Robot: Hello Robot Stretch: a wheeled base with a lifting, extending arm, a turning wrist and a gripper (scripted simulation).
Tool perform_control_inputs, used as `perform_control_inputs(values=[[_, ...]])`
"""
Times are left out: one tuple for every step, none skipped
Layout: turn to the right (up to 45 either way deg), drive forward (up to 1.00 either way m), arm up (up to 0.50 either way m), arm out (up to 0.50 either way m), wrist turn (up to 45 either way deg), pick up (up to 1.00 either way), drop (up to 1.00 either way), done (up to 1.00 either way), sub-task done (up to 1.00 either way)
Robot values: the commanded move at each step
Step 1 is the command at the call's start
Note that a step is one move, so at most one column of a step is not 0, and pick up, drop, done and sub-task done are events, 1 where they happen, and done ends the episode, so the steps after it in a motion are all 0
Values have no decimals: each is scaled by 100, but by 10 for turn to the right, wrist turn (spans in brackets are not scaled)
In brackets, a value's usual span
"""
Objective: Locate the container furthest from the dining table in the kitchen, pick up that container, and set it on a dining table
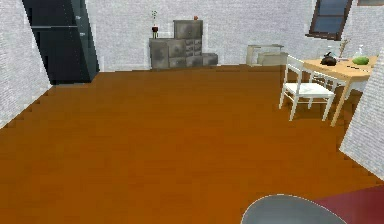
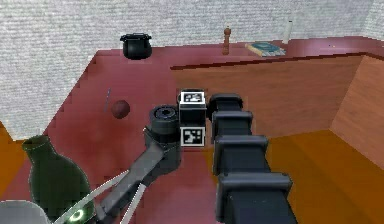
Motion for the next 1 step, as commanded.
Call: perform_control_inputs(values=[[0, 0, 0, -12, 0, 0, 0, 0, 0]])
